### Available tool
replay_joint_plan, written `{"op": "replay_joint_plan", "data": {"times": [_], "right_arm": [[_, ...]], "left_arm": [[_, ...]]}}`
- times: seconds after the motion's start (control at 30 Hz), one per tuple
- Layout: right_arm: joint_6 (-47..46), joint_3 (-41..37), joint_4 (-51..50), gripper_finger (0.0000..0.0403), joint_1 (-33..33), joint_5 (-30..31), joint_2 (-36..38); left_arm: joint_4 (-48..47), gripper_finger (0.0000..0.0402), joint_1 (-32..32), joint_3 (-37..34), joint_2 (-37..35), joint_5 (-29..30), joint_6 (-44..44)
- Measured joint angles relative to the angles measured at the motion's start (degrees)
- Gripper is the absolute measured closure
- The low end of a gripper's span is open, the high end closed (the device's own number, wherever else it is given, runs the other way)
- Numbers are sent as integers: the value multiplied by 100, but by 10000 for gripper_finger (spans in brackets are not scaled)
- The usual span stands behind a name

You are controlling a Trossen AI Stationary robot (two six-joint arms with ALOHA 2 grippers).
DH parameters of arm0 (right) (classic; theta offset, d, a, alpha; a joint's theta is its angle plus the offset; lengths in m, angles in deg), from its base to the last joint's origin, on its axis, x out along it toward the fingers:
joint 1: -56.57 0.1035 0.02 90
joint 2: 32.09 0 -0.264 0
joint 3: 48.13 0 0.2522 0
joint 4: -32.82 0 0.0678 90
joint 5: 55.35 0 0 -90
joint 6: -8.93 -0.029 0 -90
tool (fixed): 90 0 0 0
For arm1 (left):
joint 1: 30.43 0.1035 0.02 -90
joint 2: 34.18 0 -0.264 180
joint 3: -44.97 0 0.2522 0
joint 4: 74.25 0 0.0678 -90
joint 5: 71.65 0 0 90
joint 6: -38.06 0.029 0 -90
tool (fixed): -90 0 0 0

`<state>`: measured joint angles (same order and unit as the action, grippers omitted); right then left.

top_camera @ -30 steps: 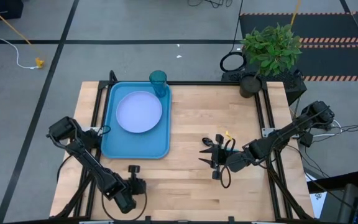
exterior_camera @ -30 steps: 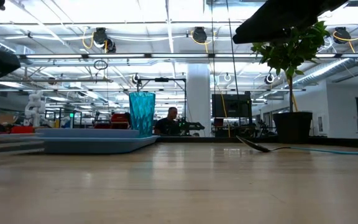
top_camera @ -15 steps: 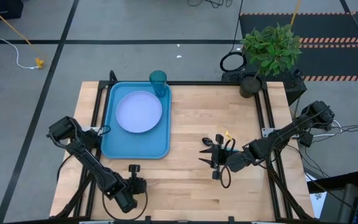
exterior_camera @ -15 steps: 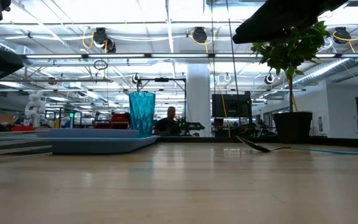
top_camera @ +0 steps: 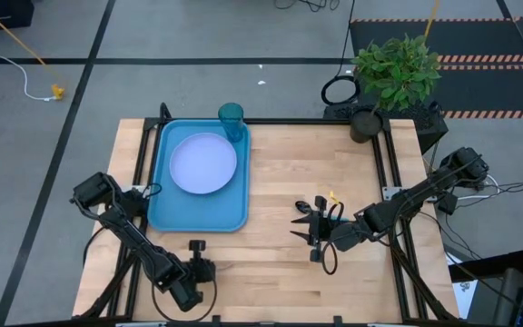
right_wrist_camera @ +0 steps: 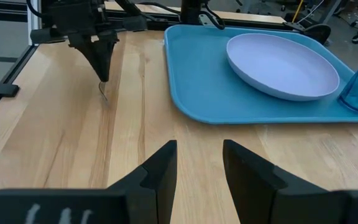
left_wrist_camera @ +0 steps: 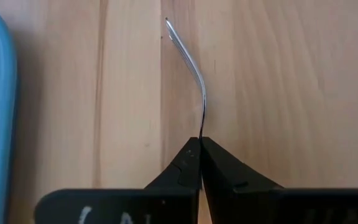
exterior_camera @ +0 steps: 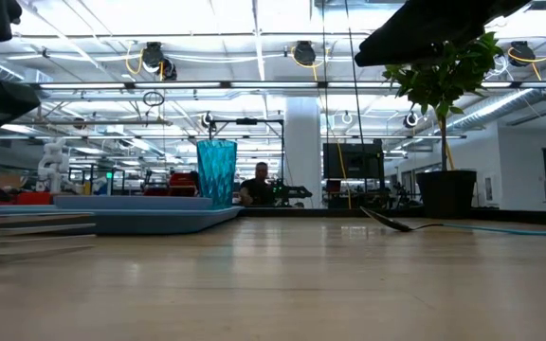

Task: Pick and place plate/cup/fork/spoon on tray
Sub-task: Put the yellow fork on the blue tray

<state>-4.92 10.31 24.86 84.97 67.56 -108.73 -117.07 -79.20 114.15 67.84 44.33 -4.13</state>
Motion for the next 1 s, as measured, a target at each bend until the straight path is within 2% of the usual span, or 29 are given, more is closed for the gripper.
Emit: {"op": "replay_joint_plan", "data": {"times": [0.17,0.43,0.57,0.67,0.83,1.0], "right_arm": [[0,0,0,282,0,0,0],[0,0,0,282,0,0,0],[1,0,0,282,0,-3,0],[20,0,0,282,0,-4,0],[22,0,0,282,0,-13,0],[20,0,0,282,0,-17,0]], "left_arm": [[109,379,0,0,2,-132,-34],[107,279,0,0,4,-173,-346],[90,255,0,2,-105,-198,-402],[-51,258,0,8,-208,-257,-436],[-387,291,8,7,-286,-438,-417],[-199,320,96,-41,-286,-802,-449]]}}
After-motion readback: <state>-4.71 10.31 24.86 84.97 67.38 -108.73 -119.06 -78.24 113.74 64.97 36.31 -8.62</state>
